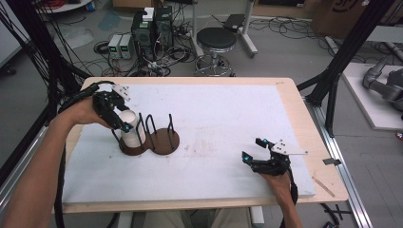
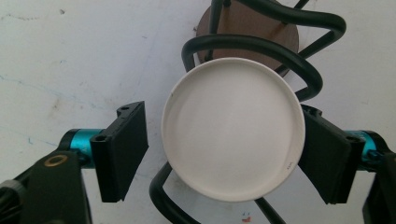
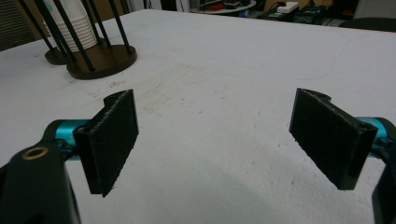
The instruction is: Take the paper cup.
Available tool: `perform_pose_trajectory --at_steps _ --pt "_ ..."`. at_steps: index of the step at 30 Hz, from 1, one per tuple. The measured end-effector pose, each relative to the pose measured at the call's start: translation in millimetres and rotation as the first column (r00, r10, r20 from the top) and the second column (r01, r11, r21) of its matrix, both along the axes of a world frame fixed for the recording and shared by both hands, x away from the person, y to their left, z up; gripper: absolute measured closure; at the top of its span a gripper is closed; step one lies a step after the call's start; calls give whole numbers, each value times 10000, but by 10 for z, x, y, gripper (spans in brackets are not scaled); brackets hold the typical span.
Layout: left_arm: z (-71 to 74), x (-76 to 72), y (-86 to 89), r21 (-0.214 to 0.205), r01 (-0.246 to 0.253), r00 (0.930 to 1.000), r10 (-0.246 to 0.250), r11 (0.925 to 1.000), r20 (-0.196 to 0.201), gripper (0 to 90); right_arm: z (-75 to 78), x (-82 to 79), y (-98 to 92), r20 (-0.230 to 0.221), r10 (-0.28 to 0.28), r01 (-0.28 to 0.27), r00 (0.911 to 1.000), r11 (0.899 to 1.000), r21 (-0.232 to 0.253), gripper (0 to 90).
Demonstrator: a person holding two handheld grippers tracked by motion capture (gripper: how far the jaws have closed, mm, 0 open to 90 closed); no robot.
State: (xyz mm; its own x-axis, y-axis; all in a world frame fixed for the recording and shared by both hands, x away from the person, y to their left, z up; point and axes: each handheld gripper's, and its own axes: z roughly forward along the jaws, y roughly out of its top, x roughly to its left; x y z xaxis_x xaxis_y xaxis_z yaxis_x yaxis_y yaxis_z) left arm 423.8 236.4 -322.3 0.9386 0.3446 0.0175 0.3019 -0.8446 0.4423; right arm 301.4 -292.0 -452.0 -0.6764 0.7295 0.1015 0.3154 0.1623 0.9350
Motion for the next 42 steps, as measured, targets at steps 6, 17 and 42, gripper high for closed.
perform_pose_trajectory --at_steps 6,17,42 --pt "9 -11 -2 -131 129 9998 -131 9998 -126 320 0 -1 0 4 4 -4 10000 10000 16 158" --pt "21 -21 9 -162 54 10000 -55 9999 -62 328 0 -2 2 22 0 0 10000 10000 0 158" --pt "318 -78 98 -743 -333 9994 341 9967 95 345 1 2 4 30 -11 11 10000 10000 -52 158"
